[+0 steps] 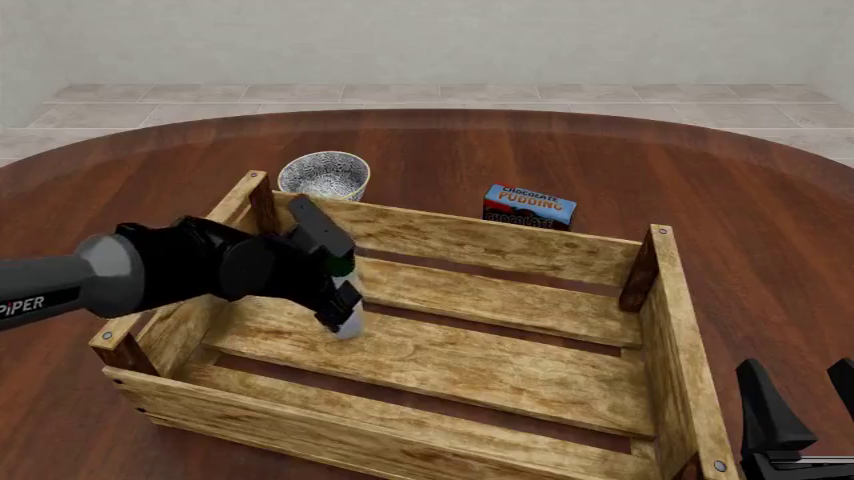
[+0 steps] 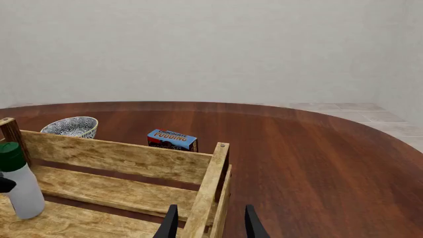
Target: Pick up the salad dressing and put it in the tray.
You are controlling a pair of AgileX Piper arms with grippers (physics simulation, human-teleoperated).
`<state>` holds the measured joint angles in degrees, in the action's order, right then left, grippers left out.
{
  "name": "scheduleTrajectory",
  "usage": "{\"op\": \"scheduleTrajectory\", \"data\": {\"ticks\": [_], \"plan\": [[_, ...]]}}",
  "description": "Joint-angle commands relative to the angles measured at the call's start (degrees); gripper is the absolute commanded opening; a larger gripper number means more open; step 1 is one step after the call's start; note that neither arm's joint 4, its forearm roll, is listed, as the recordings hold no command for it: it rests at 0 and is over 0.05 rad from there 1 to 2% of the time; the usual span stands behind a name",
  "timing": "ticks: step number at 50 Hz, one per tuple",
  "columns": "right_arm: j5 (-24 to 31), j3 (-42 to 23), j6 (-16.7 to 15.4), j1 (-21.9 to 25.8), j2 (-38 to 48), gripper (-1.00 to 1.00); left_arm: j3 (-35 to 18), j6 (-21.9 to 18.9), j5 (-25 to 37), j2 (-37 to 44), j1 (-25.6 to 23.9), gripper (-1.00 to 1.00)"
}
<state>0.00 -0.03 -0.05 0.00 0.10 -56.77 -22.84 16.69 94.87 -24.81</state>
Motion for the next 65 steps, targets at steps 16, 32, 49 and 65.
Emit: {"op": "scheduleTrajectory", "data": {"ticks": [16,32,49,65], "plan": [[0.00,0.00,0.01,0.00,0.00,1.00,-1.22,-0.63,4.03,-8.18,0.30,1.00],[0.00,0.00,-0.01,0.00,0.00,1.00,-2.73,0.01,6.80,-12.80,-0.86,1.00],[0.00,0.00,0.00,0.01,0.00,1.00,-4.76,0.18,9.64,-17.75,-1.01,1.00],[0.01,0.00,0.00,0.00,0.00,1.00,-9.17,3.22,13.57,-23.74,-1.67,1.00]]}}
